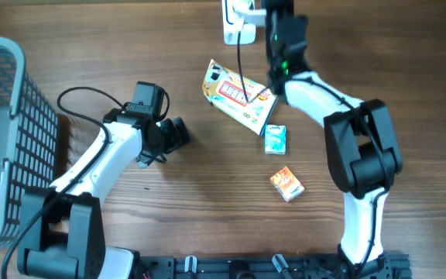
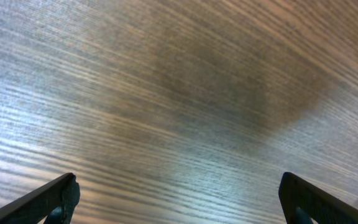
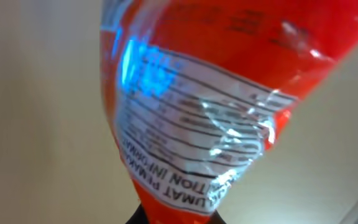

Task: Scan the item barcode
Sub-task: 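Carry the red snack bag up to the white scanner, then move the red bag to the right table edge and release it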

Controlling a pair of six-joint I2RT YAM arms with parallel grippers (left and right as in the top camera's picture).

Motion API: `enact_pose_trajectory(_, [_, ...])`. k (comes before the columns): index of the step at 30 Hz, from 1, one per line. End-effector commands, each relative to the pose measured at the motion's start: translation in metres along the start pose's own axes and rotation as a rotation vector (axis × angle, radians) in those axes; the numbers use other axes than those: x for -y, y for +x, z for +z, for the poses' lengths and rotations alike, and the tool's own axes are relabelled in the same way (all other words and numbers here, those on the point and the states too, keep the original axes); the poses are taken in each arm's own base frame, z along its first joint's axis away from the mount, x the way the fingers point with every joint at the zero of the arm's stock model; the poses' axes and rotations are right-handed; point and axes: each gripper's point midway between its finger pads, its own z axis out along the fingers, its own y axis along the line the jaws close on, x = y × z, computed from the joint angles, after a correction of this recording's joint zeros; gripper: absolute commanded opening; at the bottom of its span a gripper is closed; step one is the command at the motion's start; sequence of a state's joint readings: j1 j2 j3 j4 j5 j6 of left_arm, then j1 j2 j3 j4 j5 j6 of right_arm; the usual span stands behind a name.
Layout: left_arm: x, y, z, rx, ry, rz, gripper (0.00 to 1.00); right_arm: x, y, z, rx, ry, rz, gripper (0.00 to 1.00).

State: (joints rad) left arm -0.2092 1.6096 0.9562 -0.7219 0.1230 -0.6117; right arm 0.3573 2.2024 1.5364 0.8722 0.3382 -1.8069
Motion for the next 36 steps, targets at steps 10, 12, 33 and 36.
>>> enact_pose_trajectory(10, [0.001,-0.005,-0.004,0.019,0.003,0.002,1.00,-0.080,-0.027,0.023,0.049,-0.019,0.026,0.04])
enact_pose_trajectory(12, [0.001,-0.005,-0.004,0.019,0.003,0.002,1.00,-0.074,0.001,0.028,-0.024,0.016,0.035,0.04])
enact_pose_trajectory(33, [0.001,-0.005,-0.004,0.019,0.003,0.002,1.00,-0.250,0.492,-0.188,-1.597,-0.295,0.340,1.00])
enact_pose_trajectory(36, [0.001,-0.005,-0.004,0.019,0.003,0.002,1.00,-0.268,0.472,-0.195,-1.588,-0.406,0.350,1.00])
